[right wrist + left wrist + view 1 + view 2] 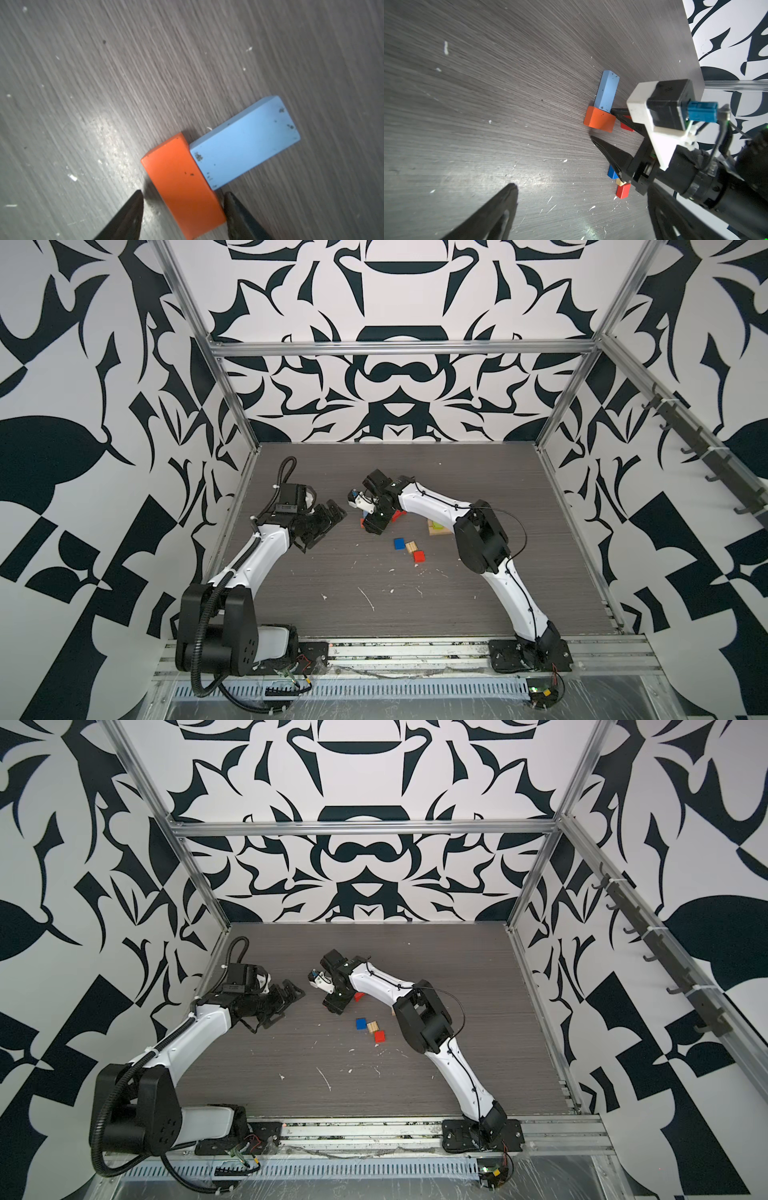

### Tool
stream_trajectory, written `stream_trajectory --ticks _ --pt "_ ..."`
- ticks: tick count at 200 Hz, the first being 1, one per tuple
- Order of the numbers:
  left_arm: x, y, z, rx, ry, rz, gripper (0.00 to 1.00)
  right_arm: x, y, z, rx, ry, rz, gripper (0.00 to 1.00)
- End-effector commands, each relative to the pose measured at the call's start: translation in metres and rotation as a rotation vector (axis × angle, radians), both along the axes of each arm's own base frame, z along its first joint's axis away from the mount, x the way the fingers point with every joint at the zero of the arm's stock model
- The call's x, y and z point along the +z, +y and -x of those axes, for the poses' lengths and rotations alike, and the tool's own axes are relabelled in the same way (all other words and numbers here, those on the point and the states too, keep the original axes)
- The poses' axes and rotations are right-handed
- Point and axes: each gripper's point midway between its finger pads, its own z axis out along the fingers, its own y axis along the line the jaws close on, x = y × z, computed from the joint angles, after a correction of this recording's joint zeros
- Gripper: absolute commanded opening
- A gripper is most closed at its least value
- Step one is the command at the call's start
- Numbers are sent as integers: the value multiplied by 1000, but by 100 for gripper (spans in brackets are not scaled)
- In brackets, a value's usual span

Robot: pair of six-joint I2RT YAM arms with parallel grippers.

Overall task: Build the wood block tower
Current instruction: 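Lower the right gripper and grasp the orange block beside the light blue block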

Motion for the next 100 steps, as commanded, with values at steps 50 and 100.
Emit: stream_trajectory --ticks 50,100 --pt "-3 0 4 5 12 11 100 23 11 6 9 -49 -6 47" --pt "-10 -1 5 4 21 16 100 27 12 6 -20 -58 -10 36"
